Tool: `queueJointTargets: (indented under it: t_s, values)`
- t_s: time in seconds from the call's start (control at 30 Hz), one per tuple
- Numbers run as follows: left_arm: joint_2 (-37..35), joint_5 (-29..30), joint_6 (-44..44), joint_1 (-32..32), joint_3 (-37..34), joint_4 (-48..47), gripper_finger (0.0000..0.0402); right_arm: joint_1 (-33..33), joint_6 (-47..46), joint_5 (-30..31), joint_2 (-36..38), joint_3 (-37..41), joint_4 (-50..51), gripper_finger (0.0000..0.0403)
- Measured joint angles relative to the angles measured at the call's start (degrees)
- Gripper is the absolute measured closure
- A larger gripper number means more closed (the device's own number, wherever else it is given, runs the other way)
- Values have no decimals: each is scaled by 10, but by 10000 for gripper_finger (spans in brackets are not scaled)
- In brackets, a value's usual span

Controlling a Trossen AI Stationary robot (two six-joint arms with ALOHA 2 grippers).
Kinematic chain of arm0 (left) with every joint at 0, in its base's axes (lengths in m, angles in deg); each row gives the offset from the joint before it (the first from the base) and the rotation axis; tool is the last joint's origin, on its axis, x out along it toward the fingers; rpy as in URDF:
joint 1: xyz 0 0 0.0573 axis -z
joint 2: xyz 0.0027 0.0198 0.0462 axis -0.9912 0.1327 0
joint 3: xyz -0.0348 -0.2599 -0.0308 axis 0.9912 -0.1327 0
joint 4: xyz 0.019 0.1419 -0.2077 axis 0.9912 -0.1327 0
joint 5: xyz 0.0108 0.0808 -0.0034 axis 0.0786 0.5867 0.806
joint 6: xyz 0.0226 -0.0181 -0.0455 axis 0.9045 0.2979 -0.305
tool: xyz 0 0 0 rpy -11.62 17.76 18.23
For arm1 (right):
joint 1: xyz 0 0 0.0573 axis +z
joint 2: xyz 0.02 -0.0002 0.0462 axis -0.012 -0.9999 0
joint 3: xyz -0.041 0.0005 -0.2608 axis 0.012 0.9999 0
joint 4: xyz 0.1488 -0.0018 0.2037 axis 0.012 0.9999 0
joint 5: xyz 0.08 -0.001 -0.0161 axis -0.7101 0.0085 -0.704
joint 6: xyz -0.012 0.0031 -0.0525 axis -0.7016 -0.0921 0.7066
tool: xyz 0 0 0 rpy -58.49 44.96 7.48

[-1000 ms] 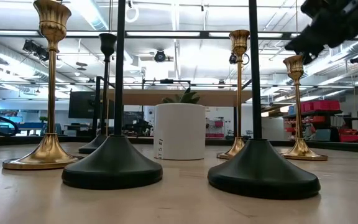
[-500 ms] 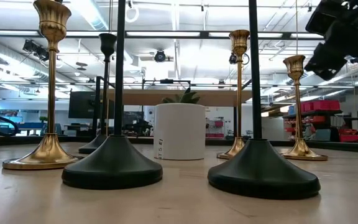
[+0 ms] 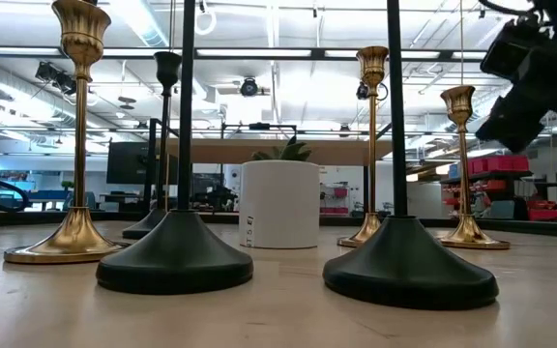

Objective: Pick & Place candle stick holders
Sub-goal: Put the right golden candle holder on the shelf

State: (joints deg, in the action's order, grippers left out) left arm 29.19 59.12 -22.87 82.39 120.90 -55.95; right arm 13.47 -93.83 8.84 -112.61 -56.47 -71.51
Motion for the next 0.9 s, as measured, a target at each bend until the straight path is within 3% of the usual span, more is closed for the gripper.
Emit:
queueJointTargets:
  t_s: [0.37,0.9]
  values:
    - [0,0,0,0,0,0,367,5,-6,6,-12,109,-218,234]
    - [0,0,0,0,0,0,367,16,-4,21,-133,120,-358,234]
